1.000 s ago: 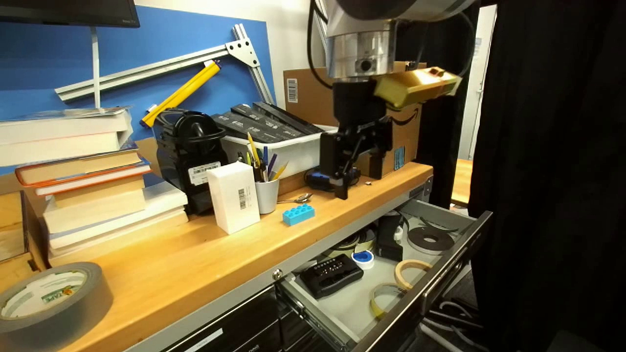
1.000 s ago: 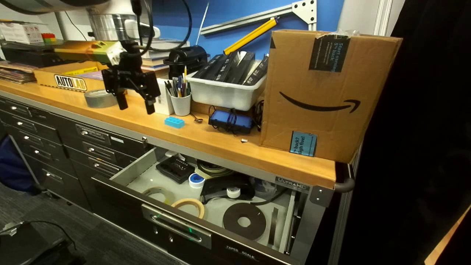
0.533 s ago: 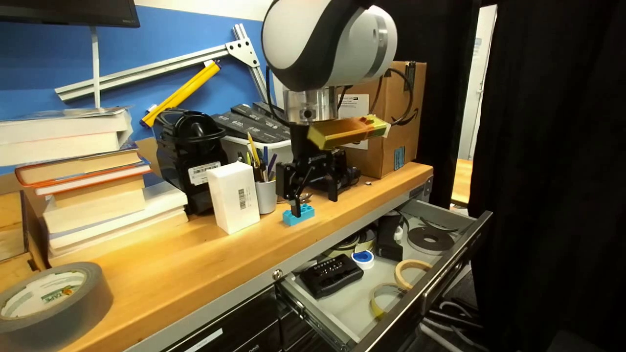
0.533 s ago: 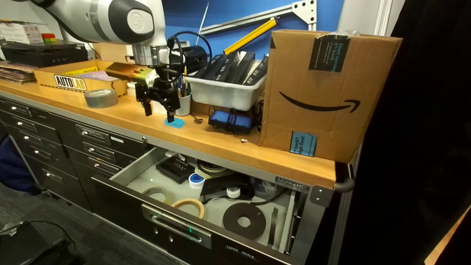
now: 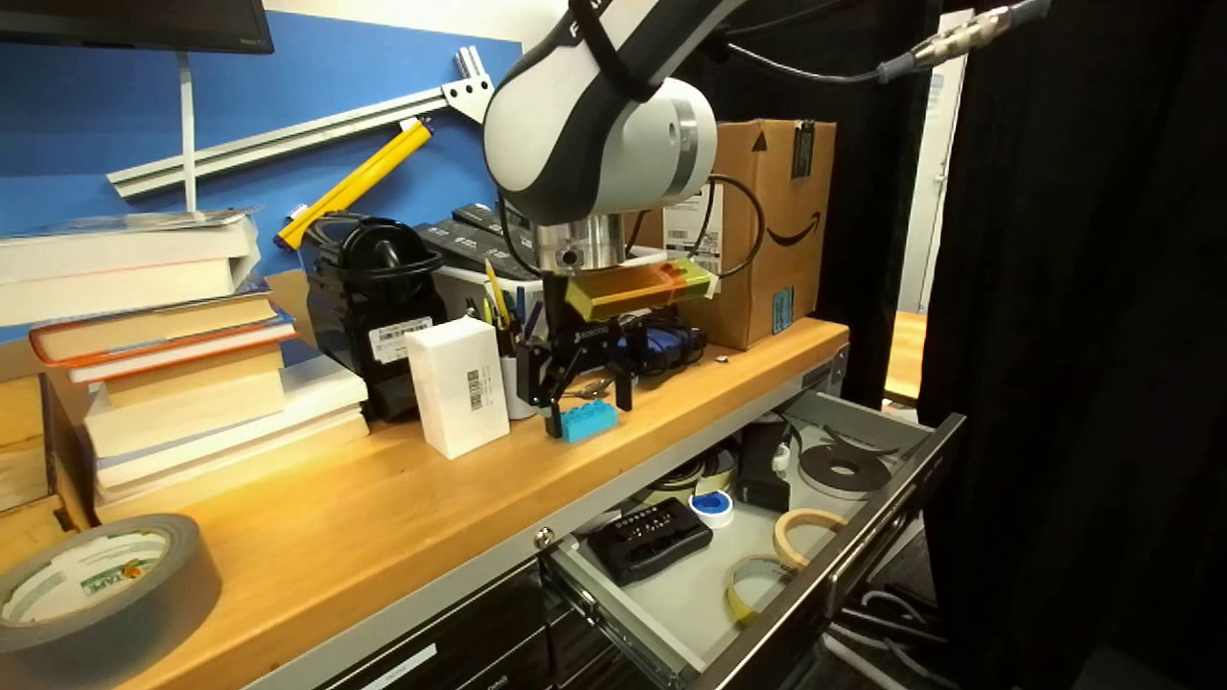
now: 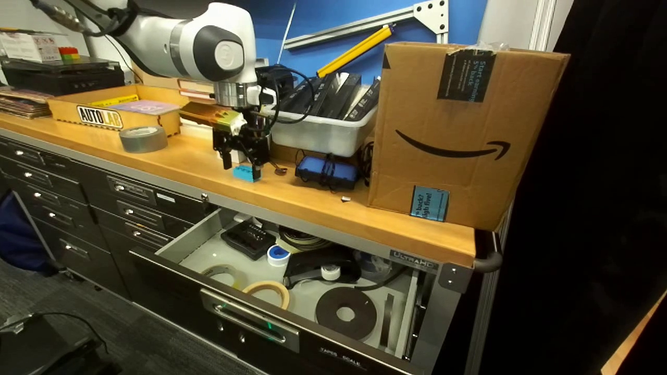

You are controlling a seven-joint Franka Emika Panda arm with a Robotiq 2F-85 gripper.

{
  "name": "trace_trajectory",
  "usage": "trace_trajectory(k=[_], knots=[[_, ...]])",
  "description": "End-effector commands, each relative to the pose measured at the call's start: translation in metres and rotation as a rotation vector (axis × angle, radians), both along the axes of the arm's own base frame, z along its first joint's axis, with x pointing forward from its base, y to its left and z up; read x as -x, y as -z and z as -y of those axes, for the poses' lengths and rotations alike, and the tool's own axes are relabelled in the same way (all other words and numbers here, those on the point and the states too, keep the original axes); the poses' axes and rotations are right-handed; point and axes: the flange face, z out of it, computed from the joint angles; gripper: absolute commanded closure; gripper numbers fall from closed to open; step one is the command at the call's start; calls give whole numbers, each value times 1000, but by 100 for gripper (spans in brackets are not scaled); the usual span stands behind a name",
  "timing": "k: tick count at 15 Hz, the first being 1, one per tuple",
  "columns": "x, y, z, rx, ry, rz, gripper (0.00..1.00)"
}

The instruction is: Put the blue lego brick in the open drawer then close the drawer

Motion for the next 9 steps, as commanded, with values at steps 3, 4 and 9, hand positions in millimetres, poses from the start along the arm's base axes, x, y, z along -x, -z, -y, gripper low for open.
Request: trace_trajectory(k=[3,4,9], knots=[[-15,0,2,-1,51,13,34],[-12,-2,5,0,67,14,42],[33,-17,40,37,131,-49,54]])
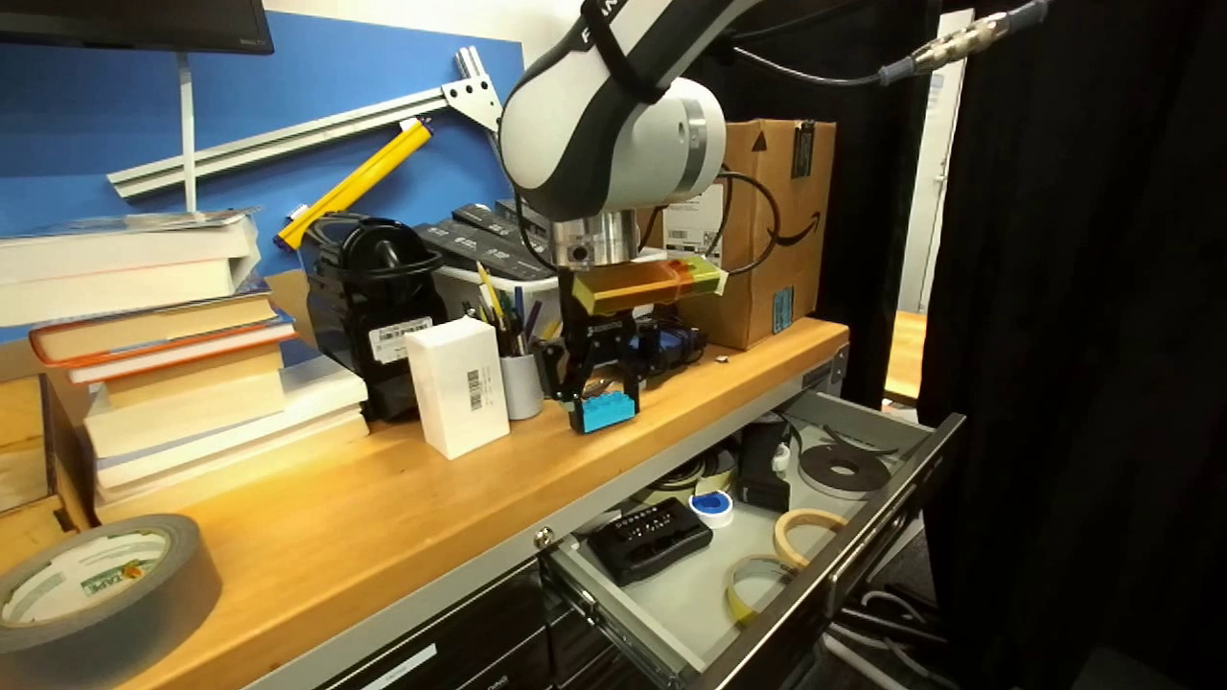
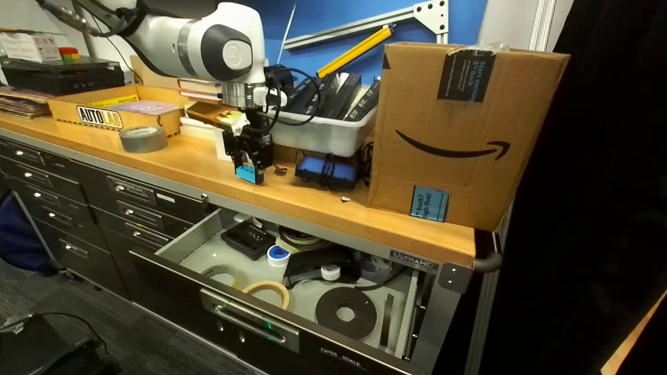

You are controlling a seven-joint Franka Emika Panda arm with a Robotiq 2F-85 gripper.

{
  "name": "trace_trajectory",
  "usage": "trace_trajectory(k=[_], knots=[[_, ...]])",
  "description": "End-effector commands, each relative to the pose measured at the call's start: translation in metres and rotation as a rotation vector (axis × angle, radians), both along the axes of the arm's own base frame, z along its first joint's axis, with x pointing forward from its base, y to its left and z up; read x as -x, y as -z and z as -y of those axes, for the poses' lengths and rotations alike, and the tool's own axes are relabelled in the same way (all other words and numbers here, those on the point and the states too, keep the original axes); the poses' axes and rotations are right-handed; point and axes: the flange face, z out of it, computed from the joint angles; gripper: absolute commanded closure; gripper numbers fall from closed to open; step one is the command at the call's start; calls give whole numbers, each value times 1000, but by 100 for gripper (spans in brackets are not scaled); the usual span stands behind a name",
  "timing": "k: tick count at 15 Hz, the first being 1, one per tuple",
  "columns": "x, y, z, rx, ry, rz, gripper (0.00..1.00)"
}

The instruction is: Put the blue lego brick in the open drawer then close the drawer

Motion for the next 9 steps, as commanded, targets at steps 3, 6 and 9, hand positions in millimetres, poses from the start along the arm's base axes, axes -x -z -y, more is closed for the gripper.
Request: trace_trajectory(k=[3,6,9], knots=[[76,-6,47,32,40,-130,54],[106,20,70,46,72,-180,54],[124,48,78,27,108,-205,6]])
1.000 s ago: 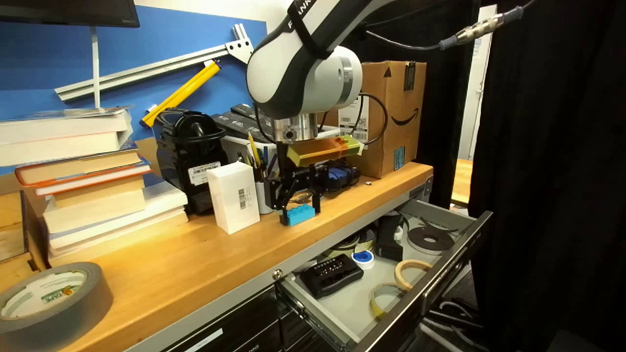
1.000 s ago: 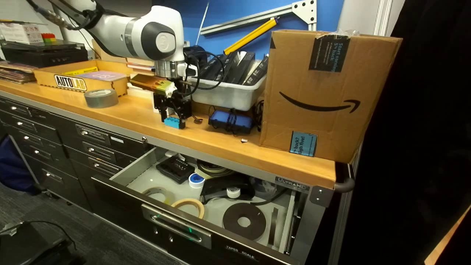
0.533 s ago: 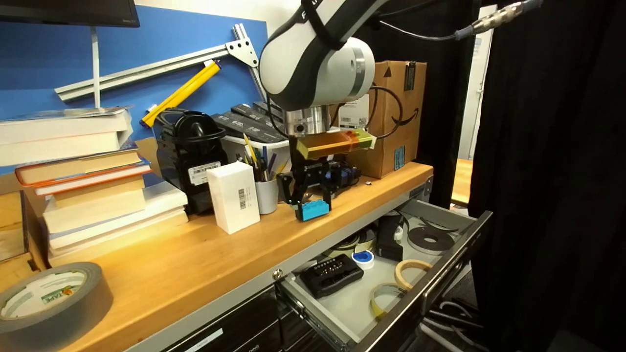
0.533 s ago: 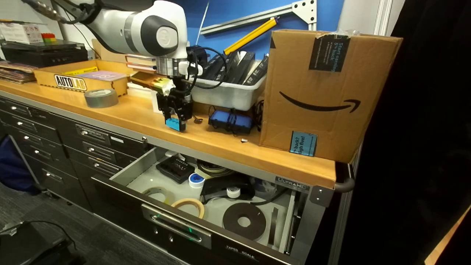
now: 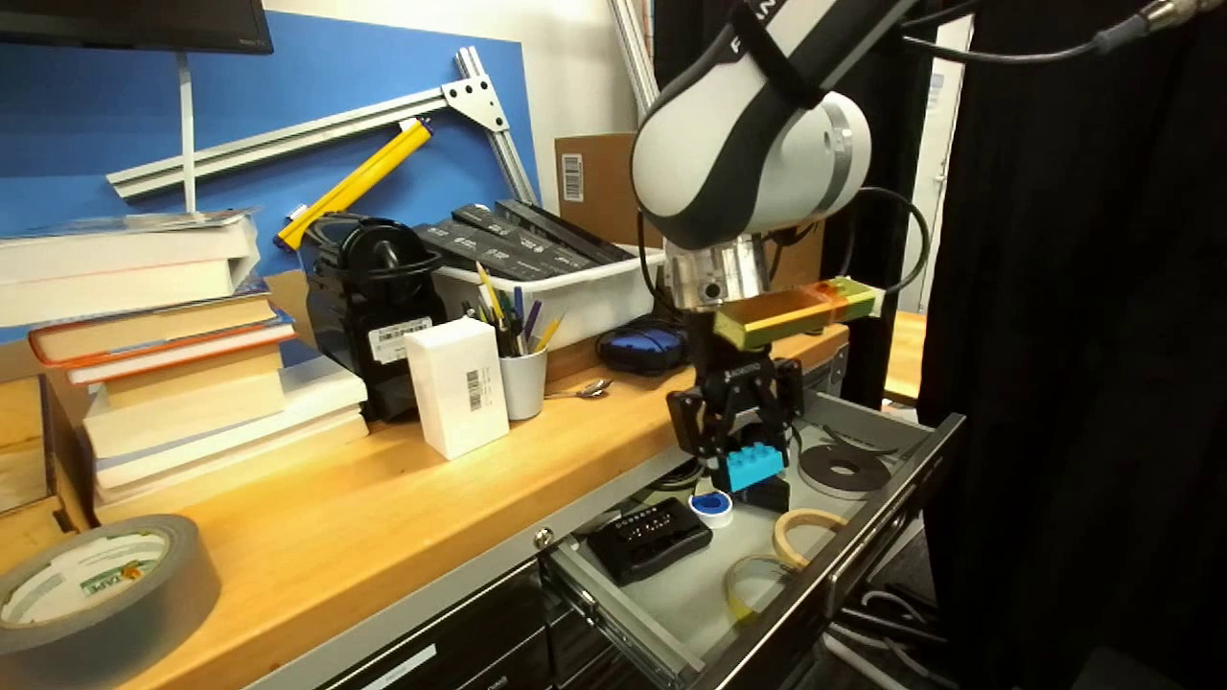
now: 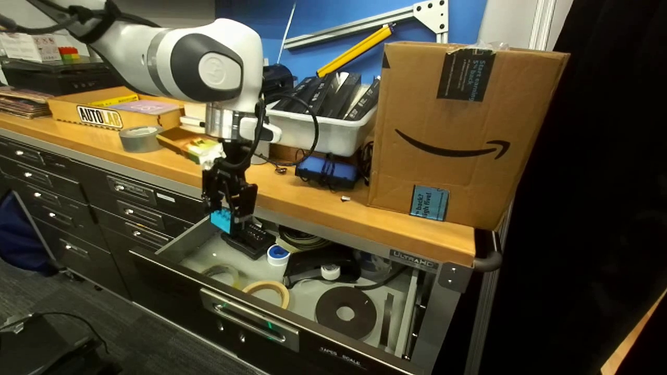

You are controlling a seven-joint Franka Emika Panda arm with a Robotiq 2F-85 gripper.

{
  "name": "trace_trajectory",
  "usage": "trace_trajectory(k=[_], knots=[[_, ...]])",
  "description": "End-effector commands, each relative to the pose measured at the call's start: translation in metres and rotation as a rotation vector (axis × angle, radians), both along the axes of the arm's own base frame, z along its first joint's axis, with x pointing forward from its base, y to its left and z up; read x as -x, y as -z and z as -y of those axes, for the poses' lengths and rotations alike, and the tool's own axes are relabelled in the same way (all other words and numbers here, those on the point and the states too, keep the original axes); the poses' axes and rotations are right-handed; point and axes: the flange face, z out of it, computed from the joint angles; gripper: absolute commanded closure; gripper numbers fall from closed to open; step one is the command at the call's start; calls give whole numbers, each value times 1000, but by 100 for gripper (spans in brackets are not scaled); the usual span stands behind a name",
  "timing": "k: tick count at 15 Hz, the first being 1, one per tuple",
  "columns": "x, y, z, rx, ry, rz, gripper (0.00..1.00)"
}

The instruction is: Put the blue lego brick in the open drawer then close the drawer

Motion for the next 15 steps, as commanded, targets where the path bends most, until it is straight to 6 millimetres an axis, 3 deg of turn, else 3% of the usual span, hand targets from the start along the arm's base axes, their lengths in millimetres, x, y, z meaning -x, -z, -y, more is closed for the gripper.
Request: trace_trajectory(k=[1,6,10,15], knots=[[26,15,10,-19,15,8,1],[67,15,52,-39,-44,-83,0],[95,34,85,-111,-131,-220,0],[111,79,79,-33,-96,-258,0]])
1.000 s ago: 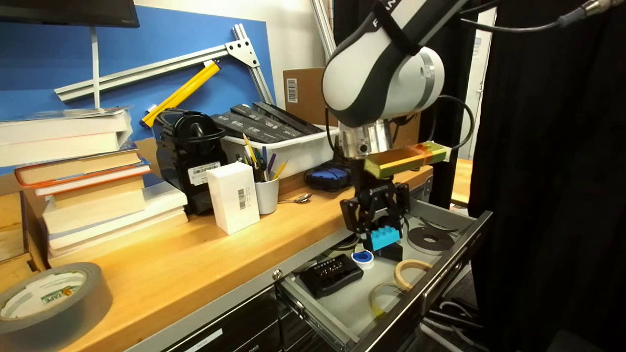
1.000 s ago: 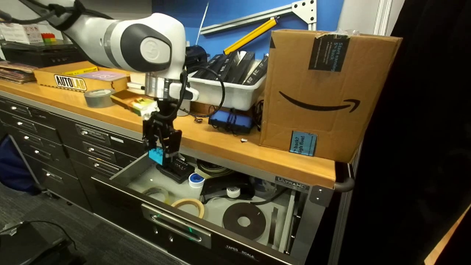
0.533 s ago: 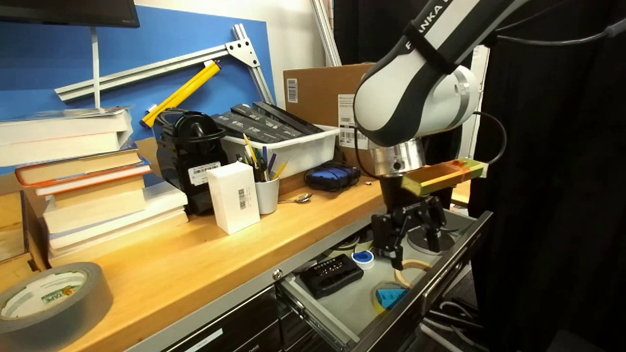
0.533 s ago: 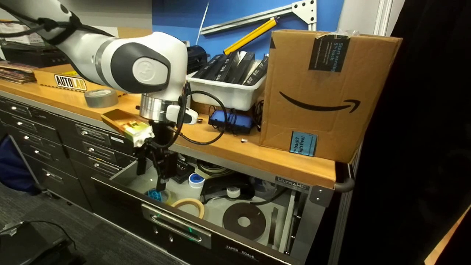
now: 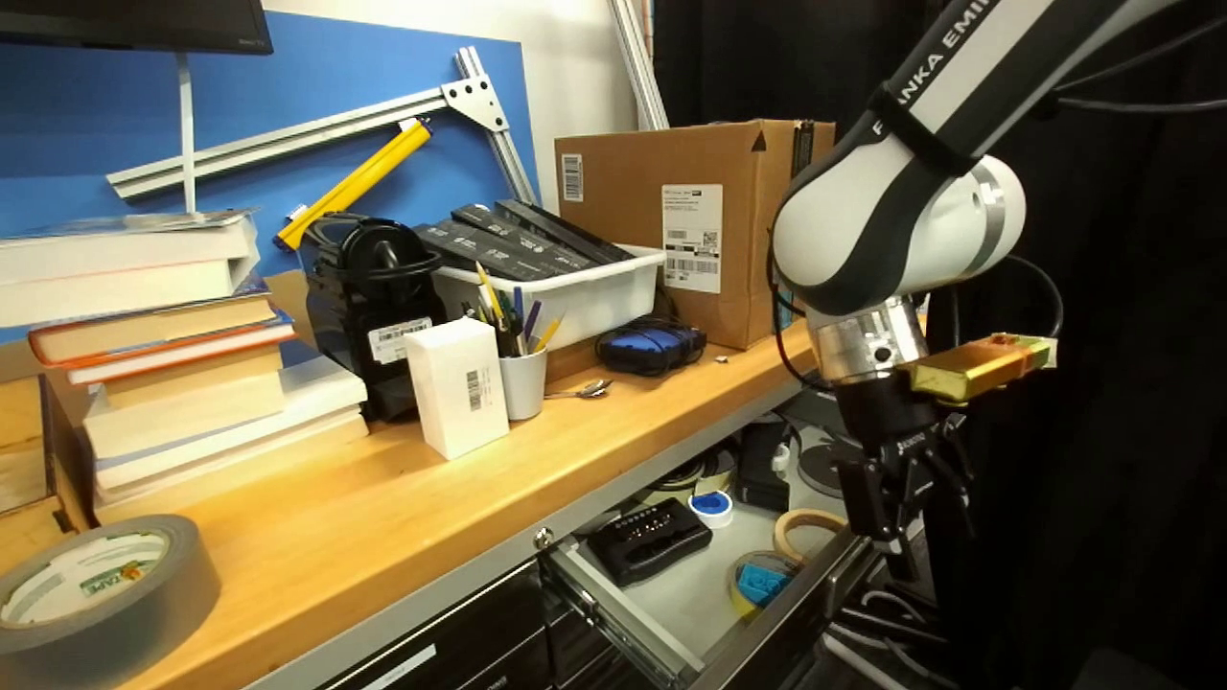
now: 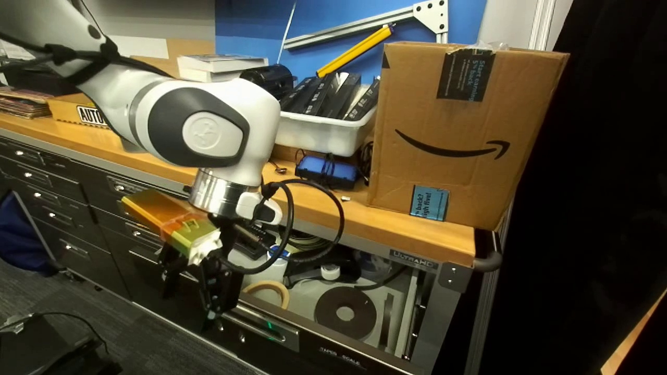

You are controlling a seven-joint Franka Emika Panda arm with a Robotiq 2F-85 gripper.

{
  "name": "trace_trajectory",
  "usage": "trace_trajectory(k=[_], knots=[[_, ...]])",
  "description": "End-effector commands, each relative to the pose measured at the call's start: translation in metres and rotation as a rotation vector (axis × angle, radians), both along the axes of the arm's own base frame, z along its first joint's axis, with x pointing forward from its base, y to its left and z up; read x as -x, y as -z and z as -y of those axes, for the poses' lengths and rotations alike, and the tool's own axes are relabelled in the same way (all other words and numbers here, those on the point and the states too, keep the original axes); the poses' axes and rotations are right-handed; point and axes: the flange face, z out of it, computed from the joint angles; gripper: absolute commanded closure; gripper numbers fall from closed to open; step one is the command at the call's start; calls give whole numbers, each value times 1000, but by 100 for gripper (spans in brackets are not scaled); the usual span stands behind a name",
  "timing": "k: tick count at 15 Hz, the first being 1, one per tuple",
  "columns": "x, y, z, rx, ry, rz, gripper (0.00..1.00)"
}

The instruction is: Put the blue lego brick in the open drawer then close the drawer

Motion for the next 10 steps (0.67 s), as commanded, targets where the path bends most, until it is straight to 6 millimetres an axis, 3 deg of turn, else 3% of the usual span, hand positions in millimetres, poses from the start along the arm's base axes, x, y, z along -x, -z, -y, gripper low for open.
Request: trace_trajectory(k=[1,6,10], knots=[[9,25,-12,98,16,18,0],[-2,45,-39,258,107,254,0],[-11,45,-66,334,153,415,0]])
